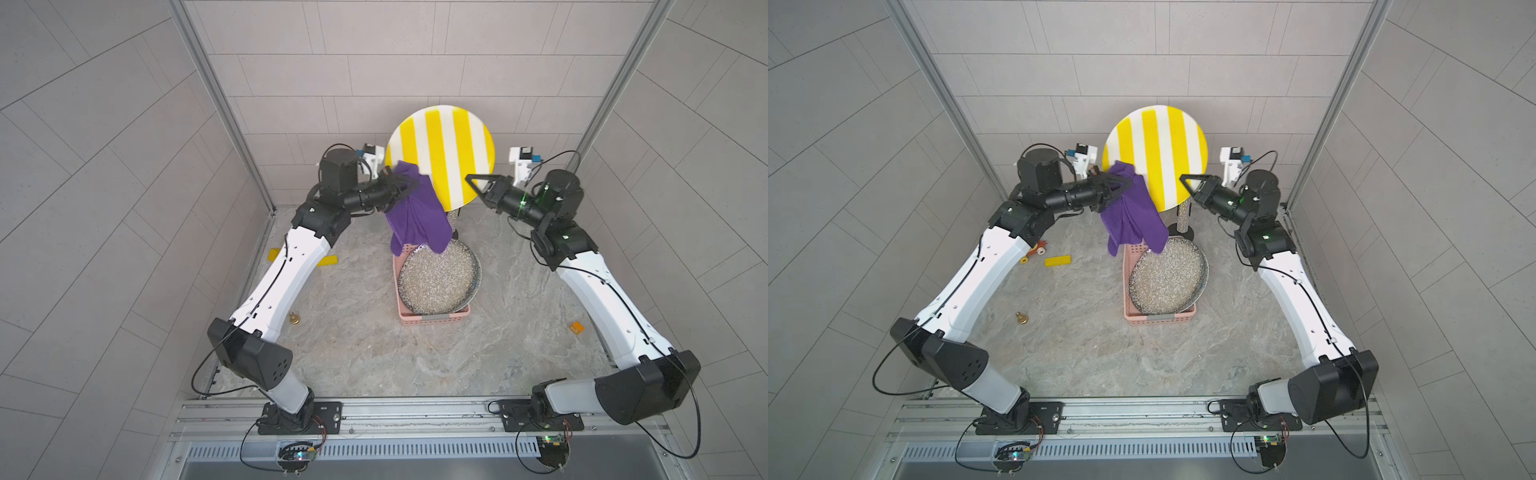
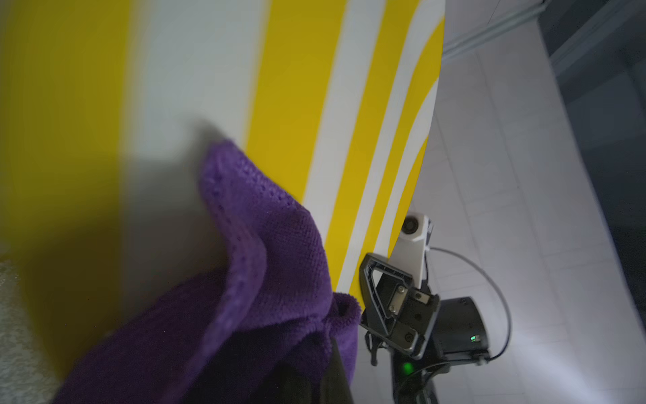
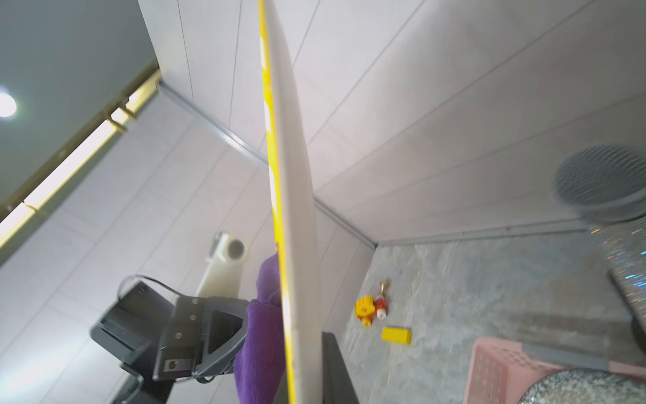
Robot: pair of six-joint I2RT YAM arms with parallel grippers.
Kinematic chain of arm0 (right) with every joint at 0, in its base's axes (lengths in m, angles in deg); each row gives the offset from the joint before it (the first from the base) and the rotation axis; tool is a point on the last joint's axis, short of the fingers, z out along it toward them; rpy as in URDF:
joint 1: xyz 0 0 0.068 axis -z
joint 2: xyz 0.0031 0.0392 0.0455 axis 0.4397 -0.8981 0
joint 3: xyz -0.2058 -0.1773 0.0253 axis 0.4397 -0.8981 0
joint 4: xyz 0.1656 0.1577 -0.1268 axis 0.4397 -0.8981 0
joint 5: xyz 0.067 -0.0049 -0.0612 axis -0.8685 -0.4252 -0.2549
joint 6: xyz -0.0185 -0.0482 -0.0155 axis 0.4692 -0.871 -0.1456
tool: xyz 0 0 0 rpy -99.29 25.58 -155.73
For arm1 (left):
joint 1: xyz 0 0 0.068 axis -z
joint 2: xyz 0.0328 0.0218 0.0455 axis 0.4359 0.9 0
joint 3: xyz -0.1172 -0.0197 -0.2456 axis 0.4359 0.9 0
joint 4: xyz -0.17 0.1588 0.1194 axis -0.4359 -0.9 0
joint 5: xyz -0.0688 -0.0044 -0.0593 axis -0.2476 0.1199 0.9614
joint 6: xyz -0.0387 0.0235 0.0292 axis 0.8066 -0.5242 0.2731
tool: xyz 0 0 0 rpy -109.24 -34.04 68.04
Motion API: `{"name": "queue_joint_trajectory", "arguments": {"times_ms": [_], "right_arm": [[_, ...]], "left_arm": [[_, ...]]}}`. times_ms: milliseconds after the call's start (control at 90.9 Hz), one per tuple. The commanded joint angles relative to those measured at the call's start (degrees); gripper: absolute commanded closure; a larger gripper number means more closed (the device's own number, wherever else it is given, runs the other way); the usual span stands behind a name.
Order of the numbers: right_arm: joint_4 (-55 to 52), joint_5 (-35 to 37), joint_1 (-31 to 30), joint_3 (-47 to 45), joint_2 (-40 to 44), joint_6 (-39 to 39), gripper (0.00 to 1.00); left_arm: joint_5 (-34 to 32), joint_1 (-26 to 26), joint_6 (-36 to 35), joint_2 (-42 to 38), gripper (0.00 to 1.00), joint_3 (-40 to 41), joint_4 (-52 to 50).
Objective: Wipe the wet plate dry
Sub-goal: Wipe the plate with towel.
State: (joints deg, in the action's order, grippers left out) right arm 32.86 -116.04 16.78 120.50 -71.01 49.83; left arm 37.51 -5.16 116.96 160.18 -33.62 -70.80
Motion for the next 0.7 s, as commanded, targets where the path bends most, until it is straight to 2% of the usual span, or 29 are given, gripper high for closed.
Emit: {"name": "queue_joint_trajectory", "arguments": {"times_ms": [0,143,275,495,605,693], "right_arm": [[14.92,-1.19,5.04,-4.29,7.29,11.89,1.00],[32.60,-4.09,5.48,-13.33,7.87,25.60,1.00],[45.08,-1.80,4.01,-17.02,6.74,34.47,1.00],[44.62,-5.06,-1.66,-15.86,4.10,34.08,1.00],[45.41,-4.17,-5.38,-16.40,2.64,34.09,1.00],[46.47,-3.43,-7.78,-13.98,-0.08,34.37,1.00]], "left_arm": [[2.64,-2.82,21.90,-3.11,1.00,2.81,22.60],[0.51,-3.74,39.63,-1.73,1.00,6.26,40.16],[-3.05,-3.70,48.31,-1.20,1.00,9.98,49.28],[-7.02,-1.87,57.98,0.71,1.00,9.39,57.71],[-9.93,-0.36,62.79,1.81,1.00,8.04,63.05],[-10.77,1.45,63.79,1.99,1.00,6.35,63.75]]}}
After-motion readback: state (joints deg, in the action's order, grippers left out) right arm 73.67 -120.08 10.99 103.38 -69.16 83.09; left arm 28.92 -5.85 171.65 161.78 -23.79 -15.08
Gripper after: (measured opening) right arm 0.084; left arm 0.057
